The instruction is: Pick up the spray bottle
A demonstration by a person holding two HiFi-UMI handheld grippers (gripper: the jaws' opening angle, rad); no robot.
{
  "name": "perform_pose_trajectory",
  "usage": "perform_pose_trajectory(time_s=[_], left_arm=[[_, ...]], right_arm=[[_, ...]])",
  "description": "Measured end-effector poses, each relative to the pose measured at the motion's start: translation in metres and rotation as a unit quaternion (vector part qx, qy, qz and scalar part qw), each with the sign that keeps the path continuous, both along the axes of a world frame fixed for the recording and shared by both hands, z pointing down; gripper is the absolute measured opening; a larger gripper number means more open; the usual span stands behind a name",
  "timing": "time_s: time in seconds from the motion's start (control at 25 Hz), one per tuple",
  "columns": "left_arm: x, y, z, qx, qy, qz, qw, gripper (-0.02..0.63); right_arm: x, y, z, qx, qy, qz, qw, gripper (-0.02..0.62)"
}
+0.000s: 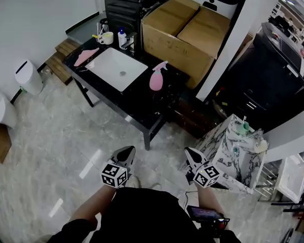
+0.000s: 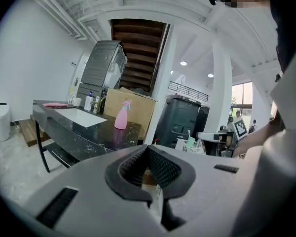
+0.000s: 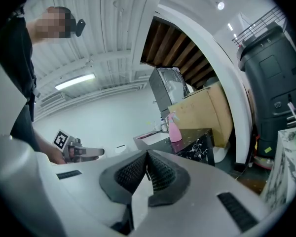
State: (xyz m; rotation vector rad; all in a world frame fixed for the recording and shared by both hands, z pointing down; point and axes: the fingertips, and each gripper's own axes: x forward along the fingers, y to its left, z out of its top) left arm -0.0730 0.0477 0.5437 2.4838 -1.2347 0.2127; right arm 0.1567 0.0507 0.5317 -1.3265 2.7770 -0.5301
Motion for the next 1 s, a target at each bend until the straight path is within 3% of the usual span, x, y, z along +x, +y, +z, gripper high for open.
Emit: perform_pose_trajectory(time_s=[0.36, 0.72, 1.0], left_arm=[[0.014, 0.028, 0.012, -0.023, -0.015, -0.021, 0.9994, 0.008], [0.042, 0.040, 0.010, -0.017, -0.022, -0.020, 0.9994, 0.008], [0.044, 0.046, 0.005, -0.009, -0.025, -0.029, 0.9992, 0.008]], right_arm=[[0.025, 0.010, 0.015, -0.013, -0.021, 0.001, 1.000, 0.025], [0.044, 0.026, 0.023, -0.020, -0.030, -0.004, 0.999, 0.026], [0.061, 0.026, 0.019, -0.014, -0.034, 0.005, 0.999, 0.026]])
